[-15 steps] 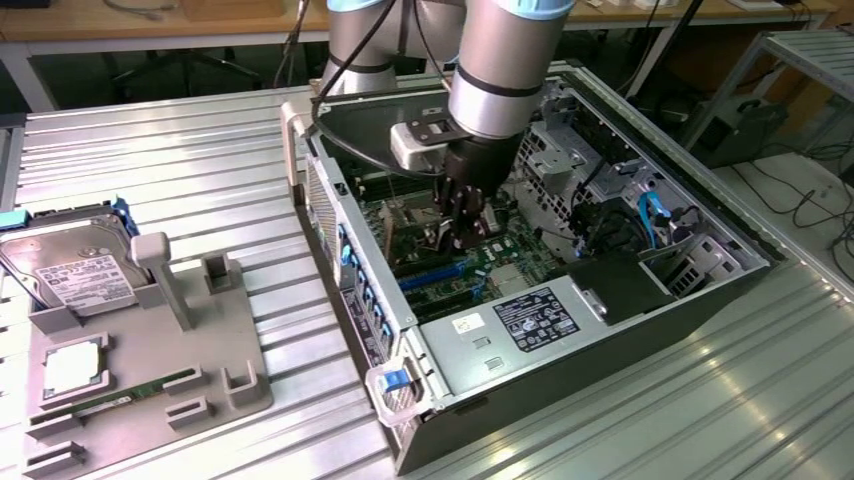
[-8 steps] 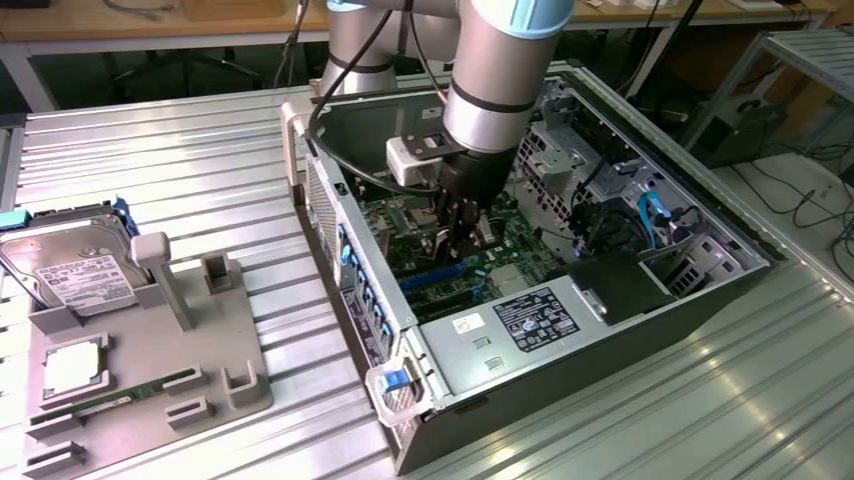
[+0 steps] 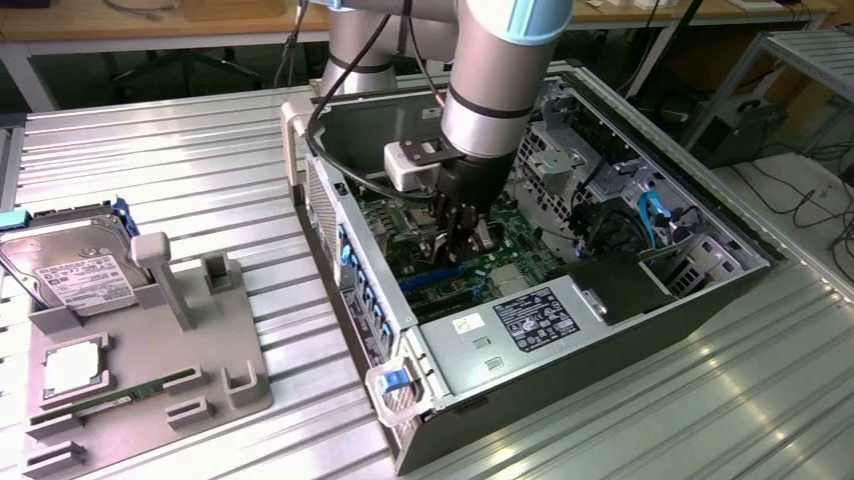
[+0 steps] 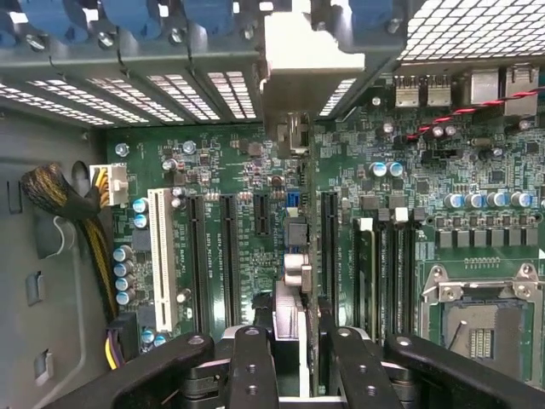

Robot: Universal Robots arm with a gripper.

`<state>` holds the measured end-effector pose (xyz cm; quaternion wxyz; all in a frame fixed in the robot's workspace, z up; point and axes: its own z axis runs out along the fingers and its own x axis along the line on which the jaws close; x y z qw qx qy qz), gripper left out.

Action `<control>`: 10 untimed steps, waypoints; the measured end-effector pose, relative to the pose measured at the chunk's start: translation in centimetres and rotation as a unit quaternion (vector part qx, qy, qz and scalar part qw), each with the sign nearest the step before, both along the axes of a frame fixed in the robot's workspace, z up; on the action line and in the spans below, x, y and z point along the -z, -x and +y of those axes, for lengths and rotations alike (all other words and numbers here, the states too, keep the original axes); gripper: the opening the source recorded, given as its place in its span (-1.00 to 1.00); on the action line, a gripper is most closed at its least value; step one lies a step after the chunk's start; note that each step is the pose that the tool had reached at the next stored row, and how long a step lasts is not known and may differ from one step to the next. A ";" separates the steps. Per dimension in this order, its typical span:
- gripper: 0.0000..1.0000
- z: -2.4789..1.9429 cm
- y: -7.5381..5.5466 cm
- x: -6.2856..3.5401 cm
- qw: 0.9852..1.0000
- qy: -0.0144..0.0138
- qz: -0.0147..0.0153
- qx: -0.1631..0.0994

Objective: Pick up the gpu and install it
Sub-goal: 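Insert the gpu into the slot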

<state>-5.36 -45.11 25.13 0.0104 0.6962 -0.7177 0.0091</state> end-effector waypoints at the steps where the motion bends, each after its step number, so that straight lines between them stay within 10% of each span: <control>1: -0.43 -0.01 0.1 0.04 1.000 0.000 0.000 0.000; 10: -0.43 -0.01 0.9 0.33 1.000 -0.001 0.000 0.000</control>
